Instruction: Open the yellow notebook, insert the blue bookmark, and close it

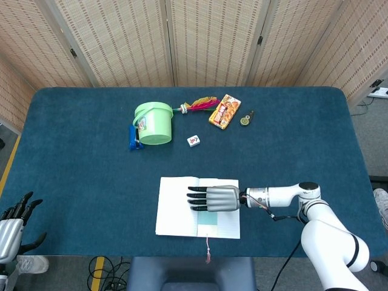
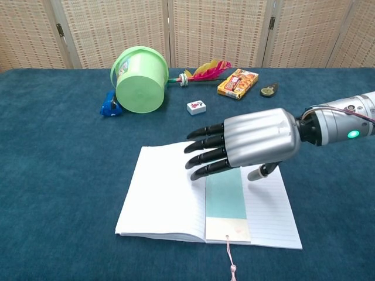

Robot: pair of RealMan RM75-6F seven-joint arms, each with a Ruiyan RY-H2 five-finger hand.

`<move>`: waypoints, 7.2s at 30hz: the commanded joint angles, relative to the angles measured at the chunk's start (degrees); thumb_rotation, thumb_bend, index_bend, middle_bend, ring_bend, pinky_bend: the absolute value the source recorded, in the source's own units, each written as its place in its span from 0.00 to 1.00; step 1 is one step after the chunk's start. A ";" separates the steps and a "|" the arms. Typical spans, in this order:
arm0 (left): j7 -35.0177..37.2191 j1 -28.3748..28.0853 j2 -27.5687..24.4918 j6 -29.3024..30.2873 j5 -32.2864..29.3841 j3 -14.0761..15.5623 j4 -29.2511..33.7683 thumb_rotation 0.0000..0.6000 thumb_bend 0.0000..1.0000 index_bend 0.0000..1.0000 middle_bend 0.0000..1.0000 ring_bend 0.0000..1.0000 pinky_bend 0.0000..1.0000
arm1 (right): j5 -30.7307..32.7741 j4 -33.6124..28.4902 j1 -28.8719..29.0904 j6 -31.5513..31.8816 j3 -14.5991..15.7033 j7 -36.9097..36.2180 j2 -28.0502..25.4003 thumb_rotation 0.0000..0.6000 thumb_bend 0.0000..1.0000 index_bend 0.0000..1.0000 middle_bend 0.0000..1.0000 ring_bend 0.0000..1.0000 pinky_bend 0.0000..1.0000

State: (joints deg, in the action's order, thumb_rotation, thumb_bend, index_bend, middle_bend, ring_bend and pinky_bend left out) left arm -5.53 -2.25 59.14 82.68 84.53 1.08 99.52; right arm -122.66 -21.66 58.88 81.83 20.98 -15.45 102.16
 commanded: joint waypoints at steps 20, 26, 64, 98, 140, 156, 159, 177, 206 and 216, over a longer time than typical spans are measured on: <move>1.92 -0.79 0.16 -0.03 1.42 -0.44 -1.27 1.00 0.29 0.18 0.06 0.17 0.22 | 16.14 -33.66 -6.84 -10.62 -8.04 14.18 -16.92 1.00 0.41 0.14 0.10 0.00 0.00; 4.44 -2.65 0.76 -0.68 3.20 -1.40 -3.01 1.00 0.29 0.18 0.06 0.17 0.22 | 25.95 -49.94 -12.05 -15.10 -11.25 25.56 -24.54 1.00 0.33 0.14 0.12 0.00 0.00; 14.09 -22.59 21.47 -3.01 31.50 4.49 -29.25 1.00 0.22 0.33 0.16 0.18 0.22 | 38.54 -74.12 -42.24 2.79 -15.87 33.62 -37.22 1.00 0.25 0.09 0.10 0.00 0.00; 11.65 -29.04 40.83 -8.71 25.91 6.10 -42.77 1.00 0.22 0.33 0.16 0.19 0.22 | 36.00 -72.69 -46.30 1.08 -20.20 29.06 -37.49 1.00 0.24 0.09 0.10 0.00 0.00; 13.61 -30.87 46.71 -9.26 20.01 6.35 -46.63 1.00 0.29 0.38 0.17 0.19 0.22 | 35.43 -69.86 -48.38 0.06 -22.74 26.21 -36.61 1.00 0.23 0.09 0.09 0.00 0.00; 15.49 -30.86 48.54 -7.83 19.46 6.67 -49.80 1.00 0.40 0.44 0.20 0.21 0.22 | 35.11 -69.70 -48.52 -0.30 -23.19 26.06 -36.57 1.00 0.23 0.09 0.09 0.00 0.00; 15.56 -30.91 48.78 -7.91 19.29 6.71 -50.12 1.00 0.40 0.45 0.20 0.21 0.22 | 35.06 -69.58 -48.54 -0.37 -23.24 25.92 -36.52 1.00 0.23 0.09 0.09 0.00 0.00; 16.40 -31.77 50.01 -8.34 18.85 6.88 -51.72 1.00 0.51 0.57 0.23 0.22 0.22 | 34.65 -69.20 -48.81 -0.23 -23.51 25.29 -36.65 1.00 0.23 0.09 0.09 0.00 0.00; 13.92 -30.26 39.16 2.76 22.32 7.10 -41.52 1.00 0.55 0.63 0.27 0.22 0.22 | 32.85 -69.75 -48.65 0.79 -23.96 25.66 -36.34 1.00 0.23 0.09 0.09 0.00 0.00; 4.87 -36.24 38.11 -1.73 28.20 6.07 -31.27 1.00 0.55 0.63 0.27 0.22 0.22 | 32.71 -69.66 -49.94 2.56 -23.75 25.15 -36.68 1.00 0.23 0.09 0.09 0.00 0.00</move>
State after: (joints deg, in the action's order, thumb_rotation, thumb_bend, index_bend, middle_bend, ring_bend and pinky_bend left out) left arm 0.71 -37.14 97.26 82.28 111.57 7.57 66.75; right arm -89.97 -91.38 9.02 84.30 -2.79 9.76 65.51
